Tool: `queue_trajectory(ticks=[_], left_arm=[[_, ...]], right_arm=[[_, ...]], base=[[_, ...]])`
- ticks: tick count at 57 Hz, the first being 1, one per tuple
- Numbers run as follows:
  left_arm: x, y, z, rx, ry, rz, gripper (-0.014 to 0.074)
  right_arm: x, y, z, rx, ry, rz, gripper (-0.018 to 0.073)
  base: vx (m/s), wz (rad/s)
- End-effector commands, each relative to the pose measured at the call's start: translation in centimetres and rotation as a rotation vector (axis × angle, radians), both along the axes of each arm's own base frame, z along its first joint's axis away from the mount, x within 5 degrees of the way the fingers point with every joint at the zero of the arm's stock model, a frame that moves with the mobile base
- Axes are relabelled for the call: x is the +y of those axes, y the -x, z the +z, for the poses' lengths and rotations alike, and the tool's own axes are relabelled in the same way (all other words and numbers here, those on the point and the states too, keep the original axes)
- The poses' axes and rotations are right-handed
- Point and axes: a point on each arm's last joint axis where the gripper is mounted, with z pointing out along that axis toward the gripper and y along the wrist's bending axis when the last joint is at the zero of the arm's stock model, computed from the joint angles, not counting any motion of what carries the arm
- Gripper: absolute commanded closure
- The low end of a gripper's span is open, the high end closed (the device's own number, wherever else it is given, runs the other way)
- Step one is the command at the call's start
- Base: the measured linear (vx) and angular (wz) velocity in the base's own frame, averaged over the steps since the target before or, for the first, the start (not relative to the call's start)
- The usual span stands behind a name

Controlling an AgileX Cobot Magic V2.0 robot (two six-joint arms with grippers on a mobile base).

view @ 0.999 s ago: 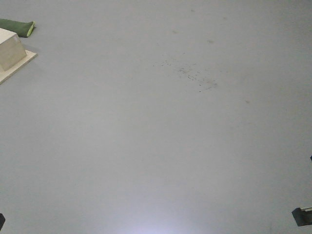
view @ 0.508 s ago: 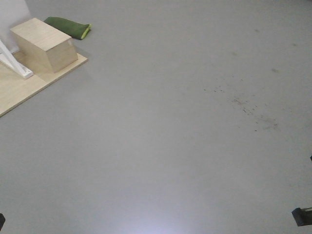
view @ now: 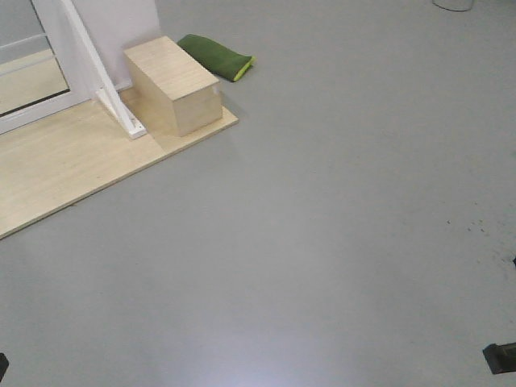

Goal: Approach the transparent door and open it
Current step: 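Turn and drive the base toward the white-framed glass sliding door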

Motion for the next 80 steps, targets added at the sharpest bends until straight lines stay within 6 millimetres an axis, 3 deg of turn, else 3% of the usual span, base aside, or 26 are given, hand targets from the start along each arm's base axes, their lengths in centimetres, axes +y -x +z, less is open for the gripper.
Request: queue_trajectory(ticks=[1, 51, 80], left_arm=[[-0.09, -0.05, 0.22, -0.073, 0.019, -0.009, 0.0603], [-0.09, -0.05, 0.22, -0.073, 0.019, -0.009, 0.0603], [-0.09, -0.05, 0.21, -0.072, 0.019, -0.009, 0.0603]], right_arm=[[-0.08, 0.14, 0.67, -0.091, -0.01, -0.009, 0.0568], [-0.08, 0.14, 0.67, -0.091, -0.01, -0.009, 0.0568], [-0.08, 0.14, 0.67, -0.091, -0.01, -0.009, 0.0568]], base=[[0.52, 0.49], [0.53, 0.51], [0.51, 0.22]])
